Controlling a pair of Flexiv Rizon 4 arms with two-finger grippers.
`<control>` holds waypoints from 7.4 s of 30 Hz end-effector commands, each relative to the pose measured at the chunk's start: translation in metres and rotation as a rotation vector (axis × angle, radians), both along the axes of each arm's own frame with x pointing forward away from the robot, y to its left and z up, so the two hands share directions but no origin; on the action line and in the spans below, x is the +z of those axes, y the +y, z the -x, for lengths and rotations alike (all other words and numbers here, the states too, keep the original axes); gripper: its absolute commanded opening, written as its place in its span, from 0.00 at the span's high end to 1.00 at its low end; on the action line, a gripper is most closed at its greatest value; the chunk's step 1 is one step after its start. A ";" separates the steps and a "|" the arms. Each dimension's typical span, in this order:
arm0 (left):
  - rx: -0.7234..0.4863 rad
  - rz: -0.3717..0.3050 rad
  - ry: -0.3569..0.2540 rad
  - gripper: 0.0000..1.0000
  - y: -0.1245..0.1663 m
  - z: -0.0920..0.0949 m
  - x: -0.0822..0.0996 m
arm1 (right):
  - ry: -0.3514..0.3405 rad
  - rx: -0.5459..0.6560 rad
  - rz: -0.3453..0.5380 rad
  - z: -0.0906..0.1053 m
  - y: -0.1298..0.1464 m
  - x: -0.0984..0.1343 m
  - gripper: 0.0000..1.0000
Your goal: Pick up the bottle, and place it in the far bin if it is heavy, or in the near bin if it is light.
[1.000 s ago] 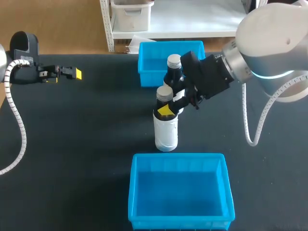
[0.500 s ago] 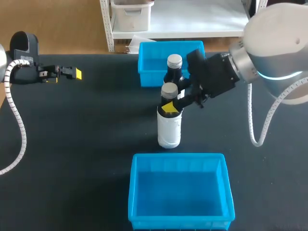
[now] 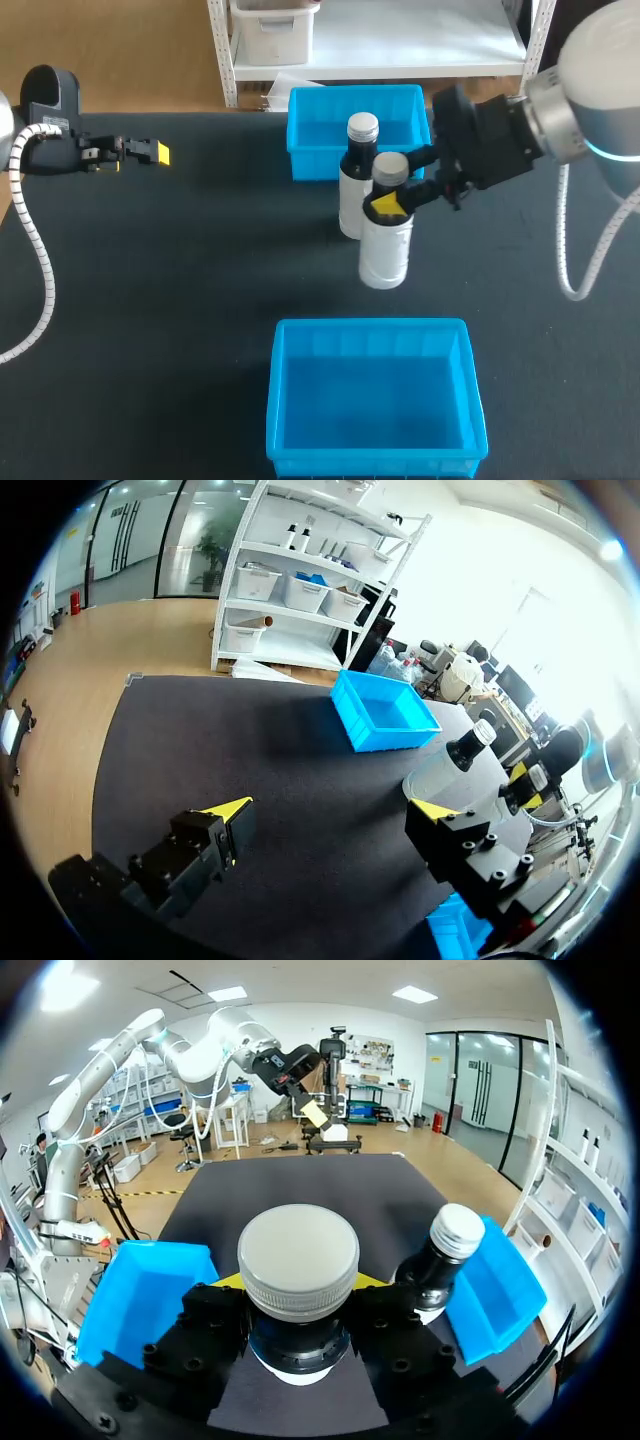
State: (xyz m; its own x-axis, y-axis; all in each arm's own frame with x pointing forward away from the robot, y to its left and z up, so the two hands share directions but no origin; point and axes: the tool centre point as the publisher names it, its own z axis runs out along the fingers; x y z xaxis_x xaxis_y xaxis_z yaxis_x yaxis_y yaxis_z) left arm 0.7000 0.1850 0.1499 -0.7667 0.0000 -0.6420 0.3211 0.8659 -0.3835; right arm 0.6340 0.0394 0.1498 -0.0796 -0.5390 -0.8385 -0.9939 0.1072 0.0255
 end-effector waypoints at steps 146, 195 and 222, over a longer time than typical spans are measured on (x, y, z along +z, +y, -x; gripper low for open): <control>0.000 0.000 0.000 0.00 0.000 0.000 0.000 | 0.028 0.282 0.006 -0.295 0.081 0.000 1.00; 0.000 0.000 0.000 0.00 0.000 0.000 0.000 | 0.116 0.236 0.037 -0.302 0.064 -0.024 0.00; 0.000 0.000 0.000 0.00 0.000 0.000 0.000 | 0.042 -0.037 0.006 -0.238 -0.082 0.025 0.00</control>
State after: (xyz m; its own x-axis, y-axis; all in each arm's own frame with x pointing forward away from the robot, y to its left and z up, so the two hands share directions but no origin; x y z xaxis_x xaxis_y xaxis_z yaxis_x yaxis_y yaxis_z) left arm 0.7000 0.1849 0.1499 -0.7667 0.0001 -0.6420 0.3212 0.8659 -0.3835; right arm 0.8877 -0.0190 0.1645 -0.1365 -0.5511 -0.8232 -0.9887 0.1273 0.0787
